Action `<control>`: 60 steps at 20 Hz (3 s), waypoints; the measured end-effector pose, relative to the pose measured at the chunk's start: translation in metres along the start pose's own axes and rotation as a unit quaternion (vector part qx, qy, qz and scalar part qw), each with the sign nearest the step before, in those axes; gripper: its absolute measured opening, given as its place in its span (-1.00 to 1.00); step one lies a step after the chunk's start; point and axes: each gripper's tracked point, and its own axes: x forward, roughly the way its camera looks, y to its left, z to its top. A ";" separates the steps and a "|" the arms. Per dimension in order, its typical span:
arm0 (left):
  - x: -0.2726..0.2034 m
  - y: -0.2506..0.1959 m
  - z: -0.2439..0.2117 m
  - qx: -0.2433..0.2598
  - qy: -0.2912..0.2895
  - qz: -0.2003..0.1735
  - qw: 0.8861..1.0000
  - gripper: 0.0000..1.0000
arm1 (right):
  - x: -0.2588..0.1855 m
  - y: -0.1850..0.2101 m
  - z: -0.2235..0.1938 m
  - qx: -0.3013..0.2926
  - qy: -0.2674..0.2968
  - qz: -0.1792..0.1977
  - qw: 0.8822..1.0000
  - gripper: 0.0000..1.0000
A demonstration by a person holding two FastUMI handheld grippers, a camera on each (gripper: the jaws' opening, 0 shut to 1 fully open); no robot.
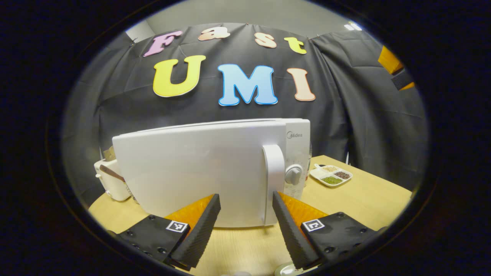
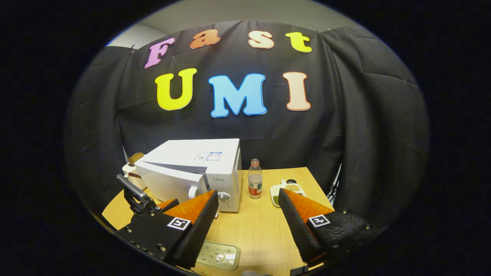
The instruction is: Open the microwave oven with the left hand, put the food in, and close the microwave oven.
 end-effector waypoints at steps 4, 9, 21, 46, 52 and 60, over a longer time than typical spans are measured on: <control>0.017 -0.001 0.002 -0.014 0.000 0.010 1.000 0.83 | 0.003 -0.007 0.001 -0.003 0.004 -0.004 1.000 0.92; 0.025 -0.006 -0.002 -0.029 0.009 0.011 0.999 0.87 | 0.007 -0.016 0.002 -0.003 0.007 -0.006 1.000 0.92; 0.034 -0.006 -0.003 -0.035 0.008 0.040 0.999 0.96 | 0.012 -0.005 -0.005 -0.016 0.019 0.019 1.000 0.92; -0.286 0.109 0.245 -0.053 -0.088 0.092 0.990 0.94 | -0.109 0.016 0.071 -0.003 -0.128 0.017 0.992 0.97; -0.325 0.117 0.279 -0.050 -0.114 0.089 0.988 0.92 | -0.126 0.010 0.071 0.006 -0.149 0.006 0.989 0.97; -0.340 0.126 0.279 -0.051 -0.107 0.091 0.989 0.92 | -0.138 0.016 0.068 -0.008 -0.159 0.001 0.987 0.96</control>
